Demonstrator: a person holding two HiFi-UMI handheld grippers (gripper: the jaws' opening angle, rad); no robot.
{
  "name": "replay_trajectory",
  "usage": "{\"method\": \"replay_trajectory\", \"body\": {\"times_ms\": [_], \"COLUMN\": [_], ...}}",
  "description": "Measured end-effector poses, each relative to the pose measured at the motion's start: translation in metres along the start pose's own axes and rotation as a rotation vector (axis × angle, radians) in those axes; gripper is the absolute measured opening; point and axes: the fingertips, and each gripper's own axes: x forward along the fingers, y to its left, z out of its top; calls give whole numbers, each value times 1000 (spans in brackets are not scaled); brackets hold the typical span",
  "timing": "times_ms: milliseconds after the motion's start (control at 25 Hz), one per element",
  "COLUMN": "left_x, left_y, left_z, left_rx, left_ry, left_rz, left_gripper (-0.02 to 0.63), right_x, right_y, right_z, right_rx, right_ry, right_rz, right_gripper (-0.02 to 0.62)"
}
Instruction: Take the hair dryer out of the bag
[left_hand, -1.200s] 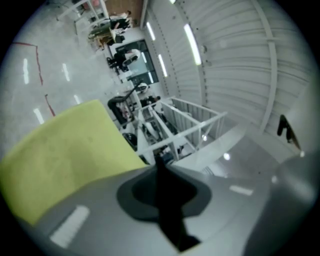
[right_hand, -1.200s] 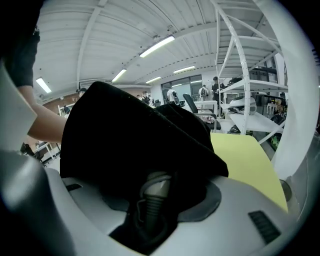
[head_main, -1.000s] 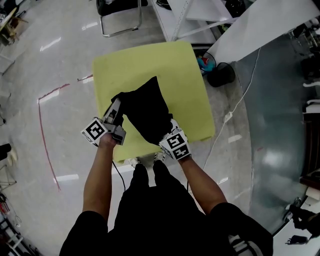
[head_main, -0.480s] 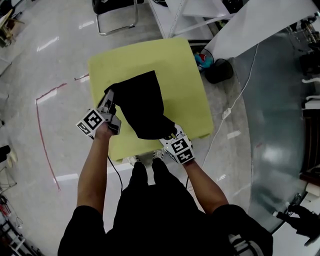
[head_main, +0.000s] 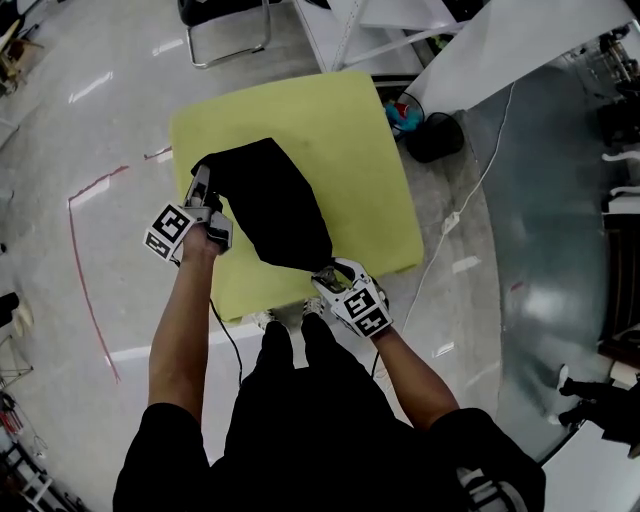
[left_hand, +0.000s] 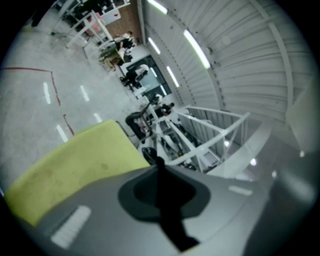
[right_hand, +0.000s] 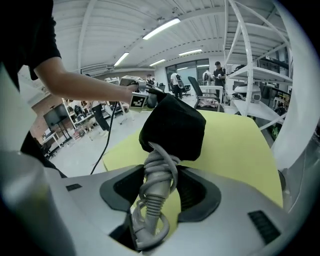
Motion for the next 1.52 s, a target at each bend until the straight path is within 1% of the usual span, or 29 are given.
{"method": "replay_trajectory", "body": {"times_ms": [40,160,320,440,480,520,560,600,640,720,760,880,1040,1120,1200,1280,1400,1520], "left_x": [1,5,0,-3,-4,-5,-5,-7,-9,-15,-19,-30,-41,-47,-56,-65,-77,-87], "left_y": [4,17,34,42,44,45,45,45,45,40,37,25,8,-4,-18,-33,-54,-76], "left_z": [2,6,13,11,11,11,12,13,15,18,19,18,6,-5,-21,-39,-65,-80], "left_rx": [-12,8,-3,24,40,62,95,141,197,315,362,463,548,586,647,712,802,860], "left_ry": [-8,-16,-65,-69,-68,-65,-60,-55,-51,-45,-41,-31,-10,9,41,81,131,140], "left_rz": [16,72,120,142,147,152,160,174,193,216,216,195,160,125,86,45,-7,-39], "left_gripper": [15,16,18,20,30,80,155,240,294,338,339,339,337,337,336,334,328,301], "right_x": [-1,-4,-9,-13,-14,-16,-18,-20,-21,-25,-27,-37,-55,-67,-77,-85,-95,-102], "right_y": [1,3,0,0,1,2,2,3,4,5,5,4,2,0,-3,-8,-17,-27], "right_z": [-4,-19,-36,-52,-55,-58,-60,-61,-63,-67,-70,-76,-76,-73,-64,-48,-12,30], "right_rx": [7,40,67,87,91,95,98,102,107,119,126,139,163,175,180,180,166,123], "right_ry": [9,38,84,94,96,98,99,99,102,104,102,95,82,61,25,-28,-125,-233], "right_rz": [-2,-6,-14,-11,-11,-12,-15,-17,-19,-25,-30,-46,-65,-84,-108,-133,-166,-188], "right_gripper": [206,206,204,204,204,204,204,202,202,202,202,202,201,201,201,201,199,200]}}
